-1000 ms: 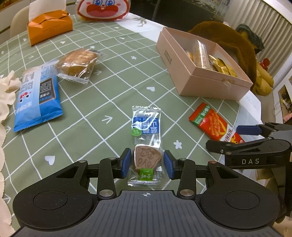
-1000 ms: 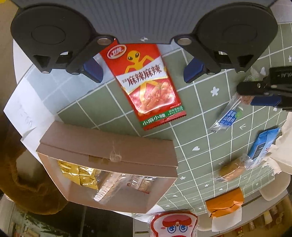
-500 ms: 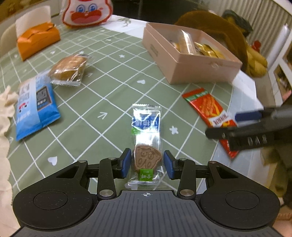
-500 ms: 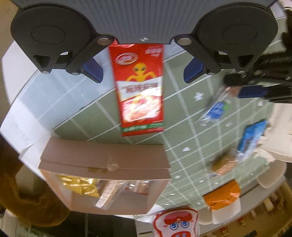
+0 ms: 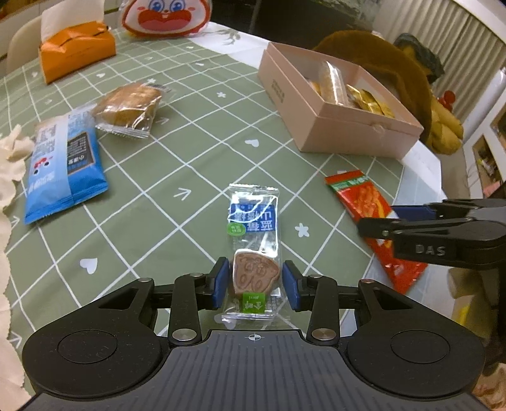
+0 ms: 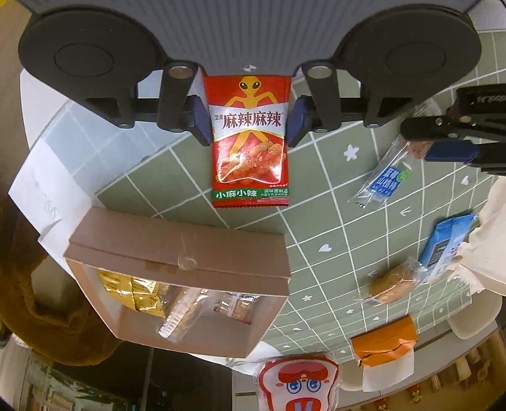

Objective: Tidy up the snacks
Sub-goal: 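Carry the candy packet and red packet over the pink box and open both grippers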

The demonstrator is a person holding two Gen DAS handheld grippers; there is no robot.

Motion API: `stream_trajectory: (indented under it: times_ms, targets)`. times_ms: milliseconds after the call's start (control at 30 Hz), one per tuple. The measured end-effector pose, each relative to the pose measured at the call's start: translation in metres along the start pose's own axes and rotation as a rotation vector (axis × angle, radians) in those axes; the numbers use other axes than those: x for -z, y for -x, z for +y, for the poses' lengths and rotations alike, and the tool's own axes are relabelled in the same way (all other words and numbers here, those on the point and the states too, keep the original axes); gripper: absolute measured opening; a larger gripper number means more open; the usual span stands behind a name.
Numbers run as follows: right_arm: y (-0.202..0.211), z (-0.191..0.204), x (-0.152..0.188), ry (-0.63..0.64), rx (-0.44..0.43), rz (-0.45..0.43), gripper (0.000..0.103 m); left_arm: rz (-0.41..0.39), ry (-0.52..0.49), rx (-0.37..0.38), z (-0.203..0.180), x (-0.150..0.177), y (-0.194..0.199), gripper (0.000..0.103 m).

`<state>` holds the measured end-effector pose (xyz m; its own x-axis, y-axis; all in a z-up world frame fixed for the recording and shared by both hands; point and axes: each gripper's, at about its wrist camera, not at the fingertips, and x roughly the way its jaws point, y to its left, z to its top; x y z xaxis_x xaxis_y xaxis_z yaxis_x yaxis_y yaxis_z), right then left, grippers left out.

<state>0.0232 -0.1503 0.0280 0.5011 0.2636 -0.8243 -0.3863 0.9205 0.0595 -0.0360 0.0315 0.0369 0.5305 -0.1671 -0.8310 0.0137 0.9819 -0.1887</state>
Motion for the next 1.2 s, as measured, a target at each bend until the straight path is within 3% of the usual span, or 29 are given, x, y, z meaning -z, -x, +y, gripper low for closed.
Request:
stream_trajectory:
  times_ms: [267,367,500,633,733,833,1000,1033,1100,1200]
  targets:
    - [0.028,-0.018,0.007,-0.066,-0.011,-0.043,0.049,-0.015,-0.010,-0.028,-0.007,0.005,0.001,0.041]
    - [0.038,-0.026,0.006,-0.098,-0.019,-0.065,0.049,-0.014,0.010,-0.006,-0.010,0.007,0.003,0.040]
    - [0.057,-0.036,-0.003,-0.132,-0.033,-0.118,0.049,-0.100,-0.008,0.021,-0.019,-0.004,0.023,0.040]
    - [0.098,-0.048,-0.039,-0.129,-0.033,-0.248,0.049,-0.287,-0.022,0.120,-0.028,-0.059,0.072,0.040]
    - [0.133,-0.054,-0.089,-0.082,0.019,-0.354,0.049,-0.445,-0.082,0.132,-0.039,-0.115,0.107,0.040]
    - [0.146,-0.067,-0.142,-0.097,0.023,-0.372,0.049,-0.498,-0.107,0.164,-0.046,-0.162,0.112,0.040]
    - [0.116,-0.079,-0.189,-0.125,0.066,-0.346,0.050,-0.414,-0.034,0.258,-0.048,-0.204,0.051,0.041]
    - [0.105,-0.080,-0.193,-0.127,0.072,-0.330,0.053,-0.373,-0.008,0.303,-0.049,-0.213,0.028,0.041]
    - [0.074,-0.086,-0.202,-0.148,0.086,-0.279,0.081,-0.234,0.002,0.319,-0.050,-0.225,-0.023,0.042]
    - [0.034,-0.094,-0.204,-0.194,0.120,-0.200,0.082,-0.117,0.051,0.313,-0.041,-0.220,-0.067,0.041]
